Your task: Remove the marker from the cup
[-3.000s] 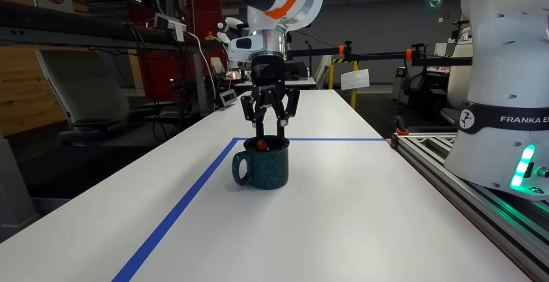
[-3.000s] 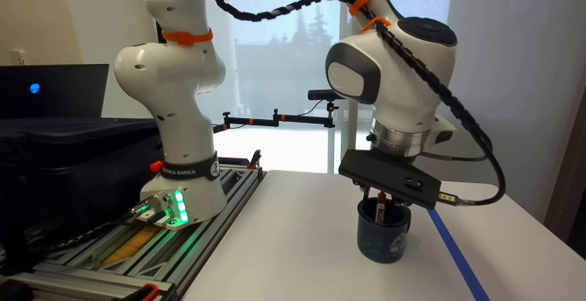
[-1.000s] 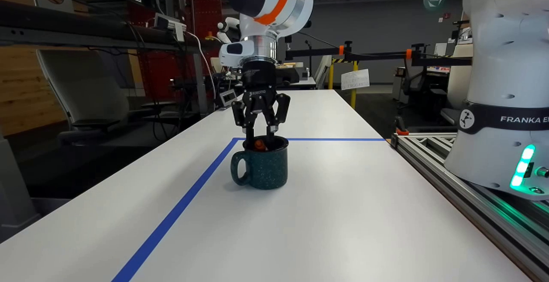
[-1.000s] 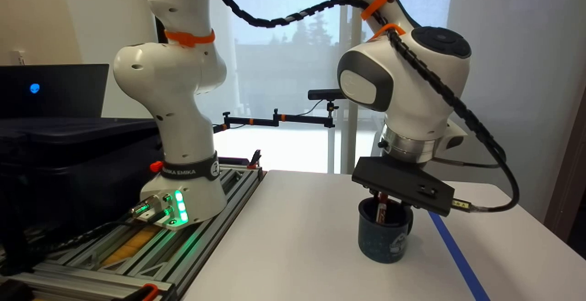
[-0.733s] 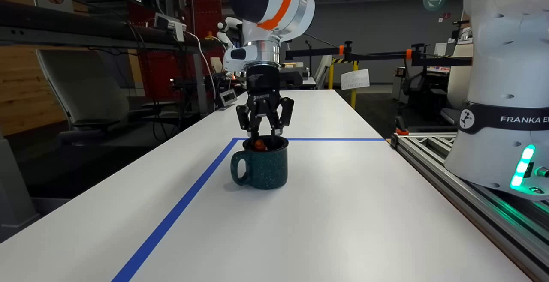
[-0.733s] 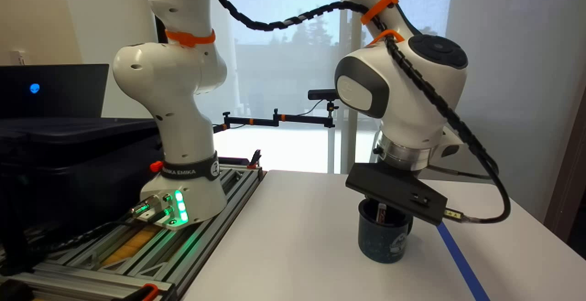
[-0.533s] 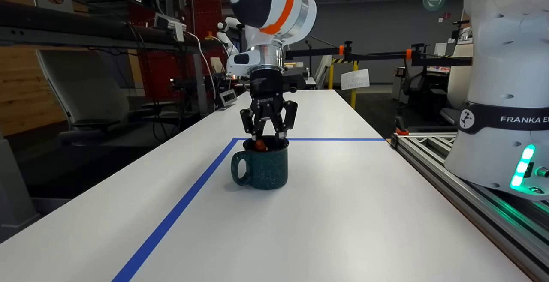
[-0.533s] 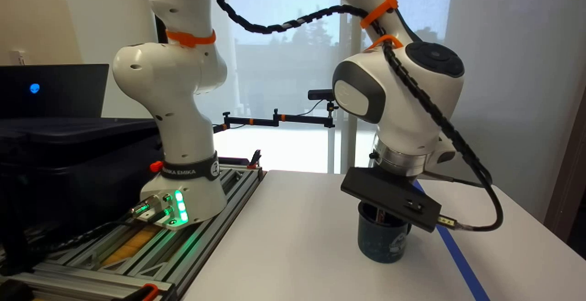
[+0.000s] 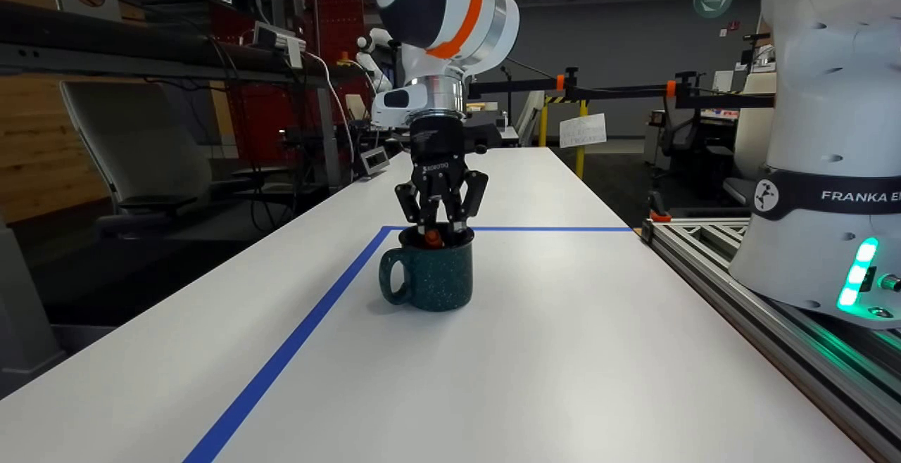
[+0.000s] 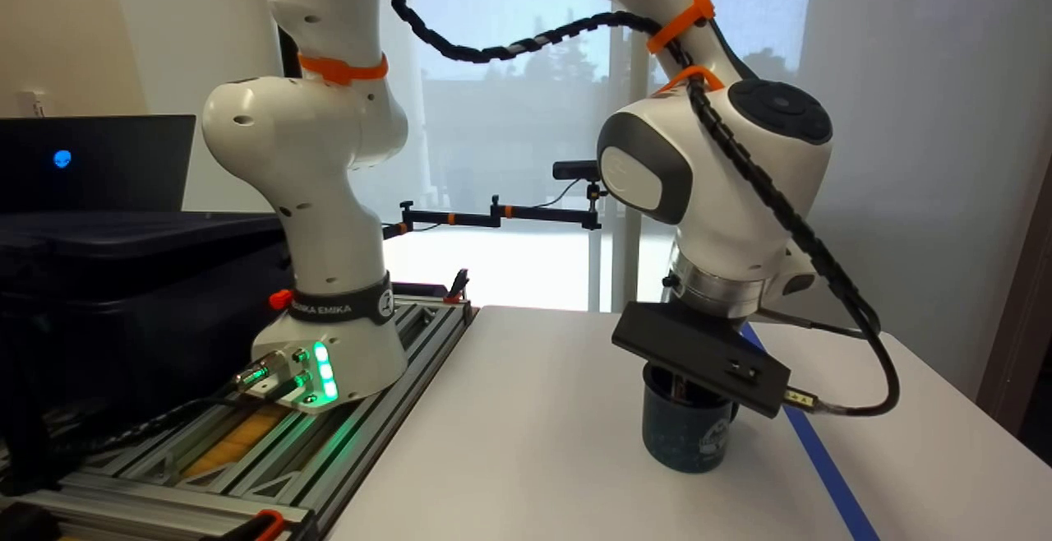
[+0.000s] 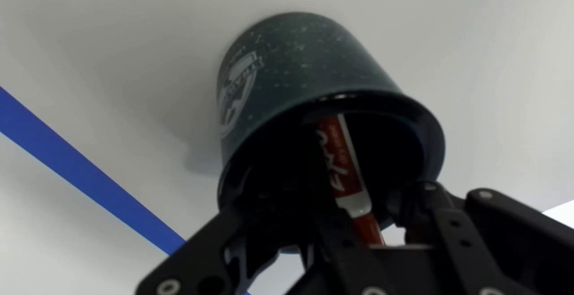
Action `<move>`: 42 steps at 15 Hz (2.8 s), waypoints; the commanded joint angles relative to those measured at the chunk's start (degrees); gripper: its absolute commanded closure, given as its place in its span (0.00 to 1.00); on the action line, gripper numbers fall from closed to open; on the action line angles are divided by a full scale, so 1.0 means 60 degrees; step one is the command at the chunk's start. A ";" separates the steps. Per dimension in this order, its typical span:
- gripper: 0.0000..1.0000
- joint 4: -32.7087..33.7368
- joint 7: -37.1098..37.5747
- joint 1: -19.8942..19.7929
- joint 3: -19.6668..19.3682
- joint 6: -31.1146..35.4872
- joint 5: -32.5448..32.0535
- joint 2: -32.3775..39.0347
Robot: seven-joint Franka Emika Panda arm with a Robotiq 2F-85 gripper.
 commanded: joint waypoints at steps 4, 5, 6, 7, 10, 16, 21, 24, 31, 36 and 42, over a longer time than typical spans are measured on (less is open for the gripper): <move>0.99 -0.0029 -0.0508 -0.0164 0.0116 0.0103 0.0155 -0.0036; 0.97 -0.0126 -0.0463 -0.0146 0.0106 0.0046 0.0090 -0.0196; 0.95 -0.0245 -0.0388 -0.0118 0.0092 -0.0028 -0.0004 -0.0385; 0.95 -0.0377 -0.0282 -0.0082 0.0080 -0.0054 -0.0082 -0.0595; 0.95 -0.0849 0.0167 0.0027 -0.0010 -0.0215 -0.0439 -0.1448; 0.95 -0.1412 0.1612 0.0182 -0.0270 -0.0525 -0.1623 -0.3515; 0.95 -0.1132 0.2429 0.0263 -0.0653 0.0030 -0.2357 -0.4425; 0.95 -0.0677 0.2711 0.0283 -0.1045 0.0759 -0.2268 -0.4056; 0.95 0.0374 0.3398 0.0219 -0.1521 0.1673 -0.2061 -0.1972; 0.95 0.1163 0.3941 -0.0055 -0.1197 0.1743 -0.2080 -0.0469; 0.95 0.2071 0.4694 -0.0501 -0.0728 0.1970 -0.2386 0.1110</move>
